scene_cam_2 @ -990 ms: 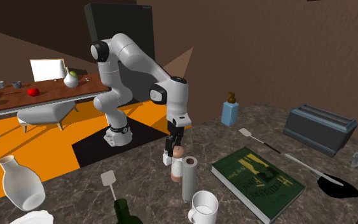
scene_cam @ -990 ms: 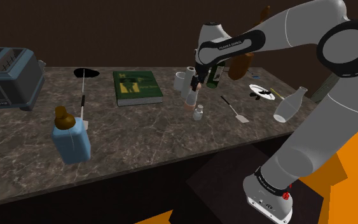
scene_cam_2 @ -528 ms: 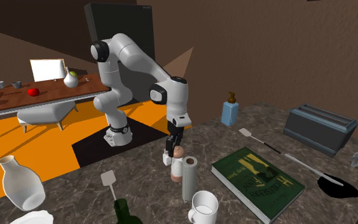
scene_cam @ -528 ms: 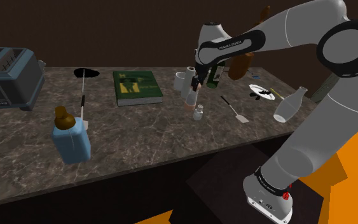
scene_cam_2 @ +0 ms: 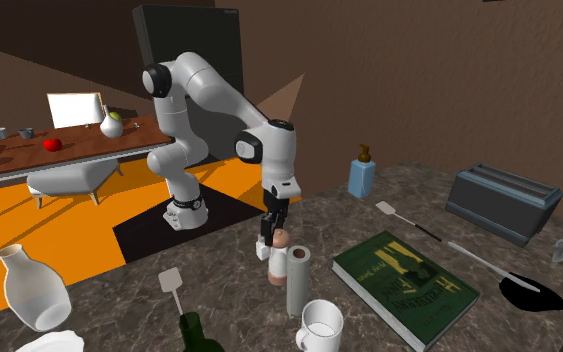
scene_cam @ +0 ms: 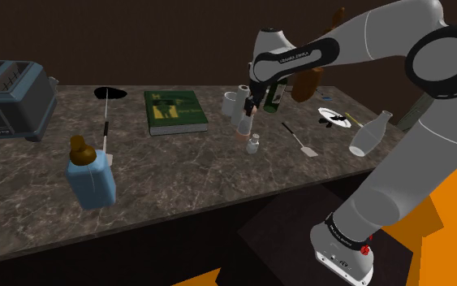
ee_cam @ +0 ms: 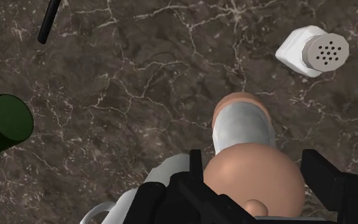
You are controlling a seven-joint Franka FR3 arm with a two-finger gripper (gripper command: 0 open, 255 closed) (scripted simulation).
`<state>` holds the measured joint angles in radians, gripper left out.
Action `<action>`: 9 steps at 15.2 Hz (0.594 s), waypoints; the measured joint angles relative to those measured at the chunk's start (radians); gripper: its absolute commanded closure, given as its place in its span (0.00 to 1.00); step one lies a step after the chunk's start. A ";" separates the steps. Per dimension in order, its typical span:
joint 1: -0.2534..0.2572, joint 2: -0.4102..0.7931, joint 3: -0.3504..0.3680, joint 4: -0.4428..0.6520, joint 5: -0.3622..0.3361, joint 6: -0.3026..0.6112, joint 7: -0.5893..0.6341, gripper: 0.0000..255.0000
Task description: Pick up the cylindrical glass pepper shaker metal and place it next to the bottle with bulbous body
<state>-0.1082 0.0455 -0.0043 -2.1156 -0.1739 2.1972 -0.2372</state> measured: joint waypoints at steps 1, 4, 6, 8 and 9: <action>0.000 -0.005 0.000 0.005 0.001 -0.011 -0.002 1.00; 0.001 -0.017 0.001 0.031 0.006 -0.047 -0.008 1.00; 0.000 -0.030 0.001 0.042 0.008 -0.071 -0.014 1.00; 0.001 -0.040 0.001 0.057 0.011 -0.096 -0.018 1.00; 0.001 -0.041 0.001 0.068 0.012 -0.108 -0.020 1.00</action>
<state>-0.1074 0.0048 -0.0032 -2.0471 -0.1623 2.0891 -0.2572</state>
